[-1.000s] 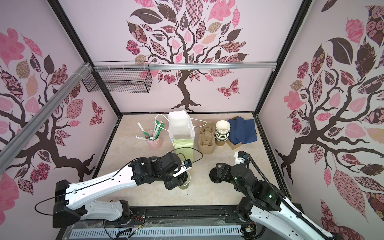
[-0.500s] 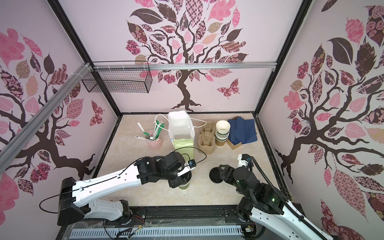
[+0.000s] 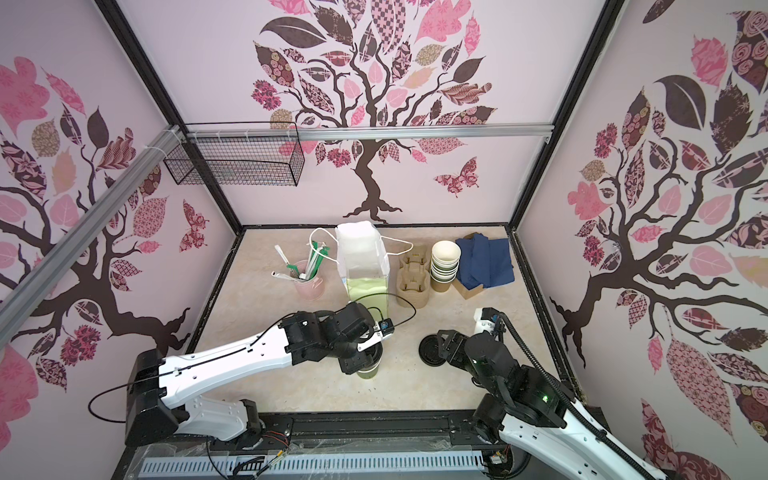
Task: Pack the takeout coffee
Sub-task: 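Lower the black lid onto the green cup with the left gripper and press down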
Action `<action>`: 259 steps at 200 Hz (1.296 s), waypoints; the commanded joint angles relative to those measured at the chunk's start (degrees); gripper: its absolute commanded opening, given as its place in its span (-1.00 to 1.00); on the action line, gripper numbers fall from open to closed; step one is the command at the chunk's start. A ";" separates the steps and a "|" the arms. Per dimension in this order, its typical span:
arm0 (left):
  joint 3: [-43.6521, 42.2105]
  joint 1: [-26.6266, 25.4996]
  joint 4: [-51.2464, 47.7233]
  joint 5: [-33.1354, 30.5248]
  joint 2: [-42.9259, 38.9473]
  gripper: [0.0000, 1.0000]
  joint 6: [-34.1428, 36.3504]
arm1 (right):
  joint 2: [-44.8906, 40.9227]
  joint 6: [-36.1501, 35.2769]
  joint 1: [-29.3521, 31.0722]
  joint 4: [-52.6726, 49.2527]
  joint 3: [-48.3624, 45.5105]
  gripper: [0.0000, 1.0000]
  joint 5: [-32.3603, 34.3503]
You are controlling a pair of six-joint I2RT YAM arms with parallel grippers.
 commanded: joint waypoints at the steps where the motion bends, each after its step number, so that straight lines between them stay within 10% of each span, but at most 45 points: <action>1: -1.04 0.73 -0.48 1.40 0.61 0.08 0.36 | 0.23 -0.26 -0.06 -0.57 1.89 0.48 -0.13; 259: -5.70 1.41 4.30 2.69 -0.21 0.12 0.48 | 0.69 1.11 -0.06 -0.02 1.77 0.47 -1.61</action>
